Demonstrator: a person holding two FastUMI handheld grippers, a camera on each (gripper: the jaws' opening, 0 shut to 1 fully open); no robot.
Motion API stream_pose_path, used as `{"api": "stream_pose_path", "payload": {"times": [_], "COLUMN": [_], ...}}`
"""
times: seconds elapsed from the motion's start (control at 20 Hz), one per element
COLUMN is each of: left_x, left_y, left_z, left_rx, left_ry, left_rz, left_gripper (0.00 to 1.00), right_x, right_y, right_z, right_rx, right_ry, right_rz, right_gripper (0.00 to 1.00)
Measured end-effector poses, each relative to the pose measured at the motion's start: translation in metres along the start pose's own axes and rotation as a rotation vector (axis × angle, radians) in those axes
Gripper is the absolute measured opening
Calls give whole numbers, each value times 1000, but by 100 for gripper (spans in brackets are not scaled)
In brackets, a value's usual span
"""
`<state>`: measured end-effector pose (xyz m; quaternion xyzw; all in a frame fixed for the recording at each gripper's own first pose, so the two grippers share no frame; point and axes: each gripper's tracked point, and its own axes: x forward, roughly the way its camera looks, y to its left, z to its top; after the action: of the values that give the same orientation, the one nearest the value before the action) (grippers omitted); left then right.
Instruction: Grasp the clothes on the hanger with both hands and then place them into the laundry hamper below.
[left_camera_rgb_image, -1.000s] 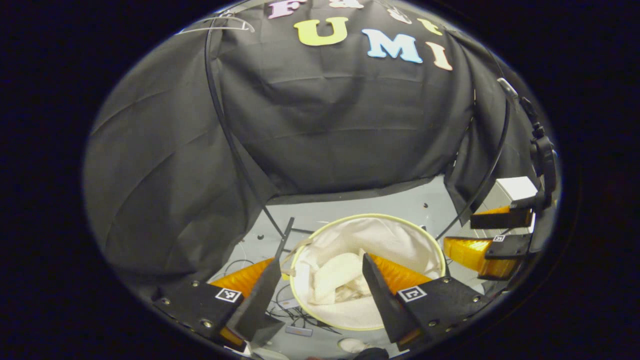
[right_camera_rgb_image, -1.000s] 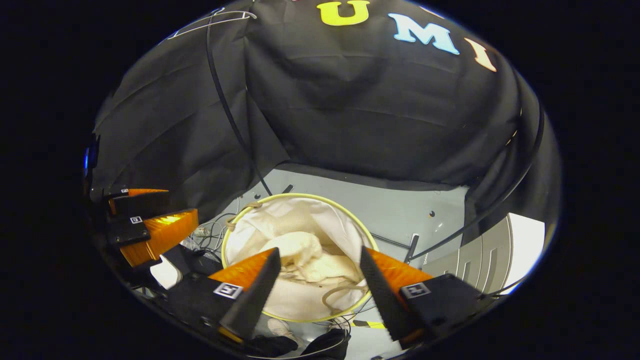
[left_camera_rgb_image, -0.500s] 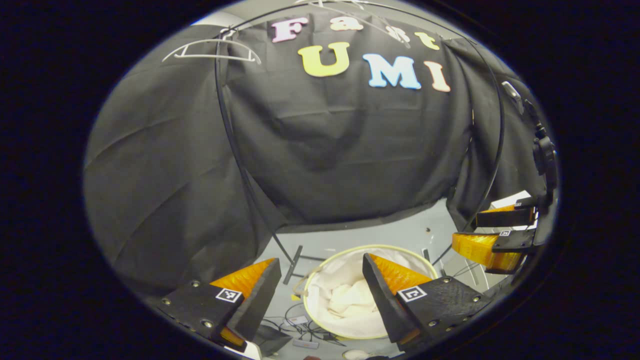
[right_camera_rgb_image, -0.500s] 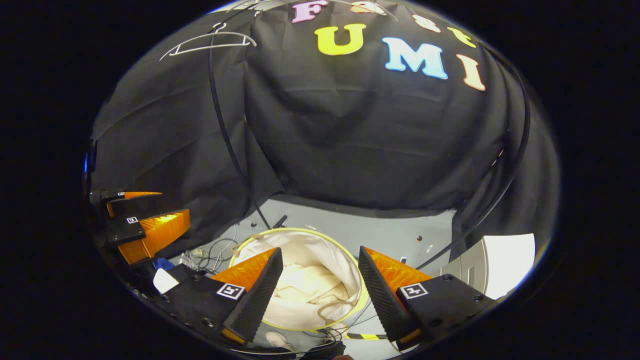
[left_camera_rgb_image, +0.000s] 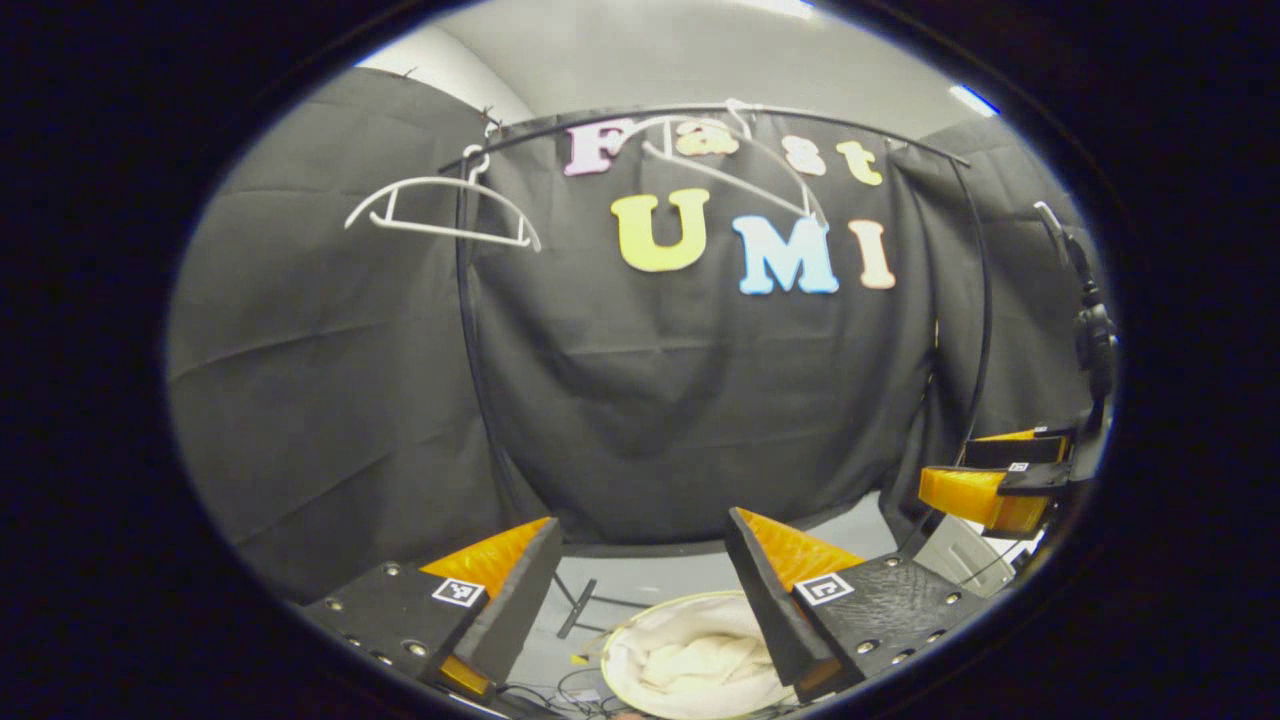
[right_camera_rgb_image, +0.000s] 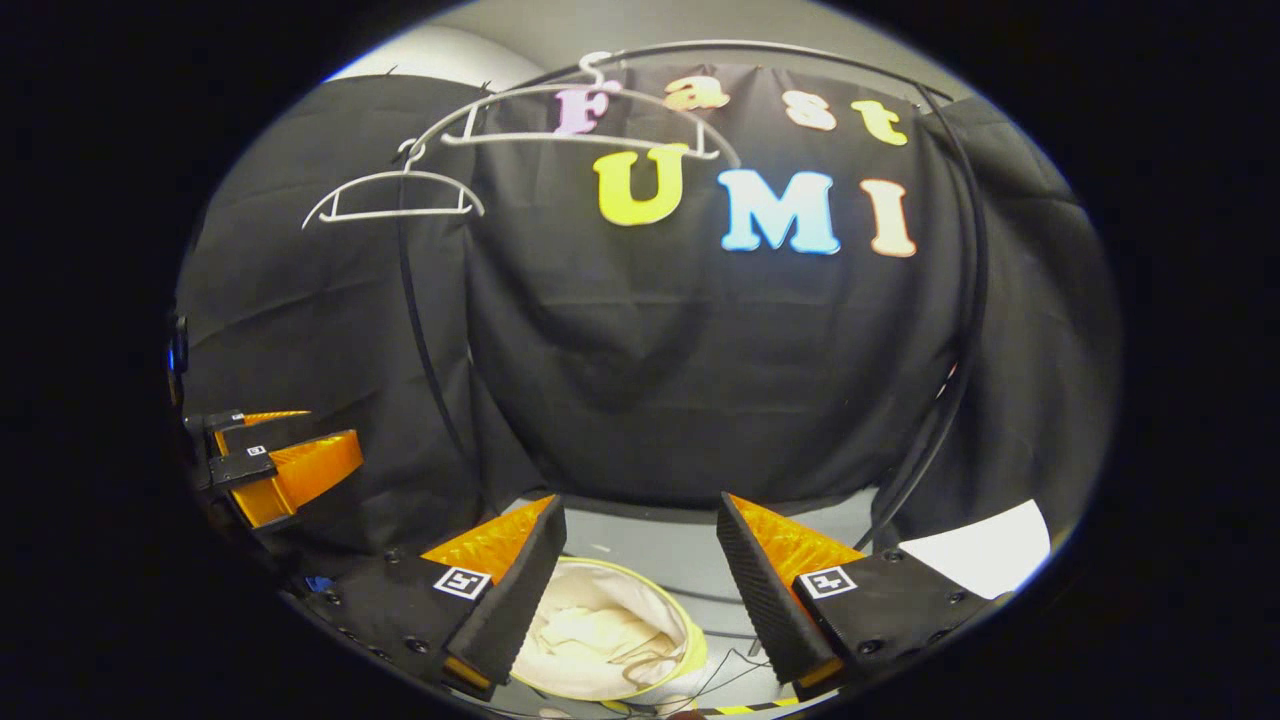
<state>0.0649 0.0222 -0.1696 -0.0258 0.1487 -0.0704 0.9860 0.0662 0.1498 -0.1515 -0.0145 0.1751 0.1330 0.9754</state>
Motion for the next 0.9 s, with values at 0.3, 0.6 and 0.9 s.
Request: {"api": "stream_pose_path", "payload": {"times": [0.3,0.6,0.9], "left_x": [-37,-76,-121], "left_y": [-12,-34,-38], "left_z": [79,134,156], "left_rx": [9,8,35], "left_ry": [-140,-247,-300], "left_rz": [-29,-28,23], "left_gripper": [96,96,96], "right_x": [-56,-115,-164], "right_y": [-44,-79,-95], "right_z": [71,117,122], "right_rx": [5,-31,-22], "right_ry": [-176,-312,-373], "right_rz": [-111,-190,-216], "right_gripper": [93,97,97]}}
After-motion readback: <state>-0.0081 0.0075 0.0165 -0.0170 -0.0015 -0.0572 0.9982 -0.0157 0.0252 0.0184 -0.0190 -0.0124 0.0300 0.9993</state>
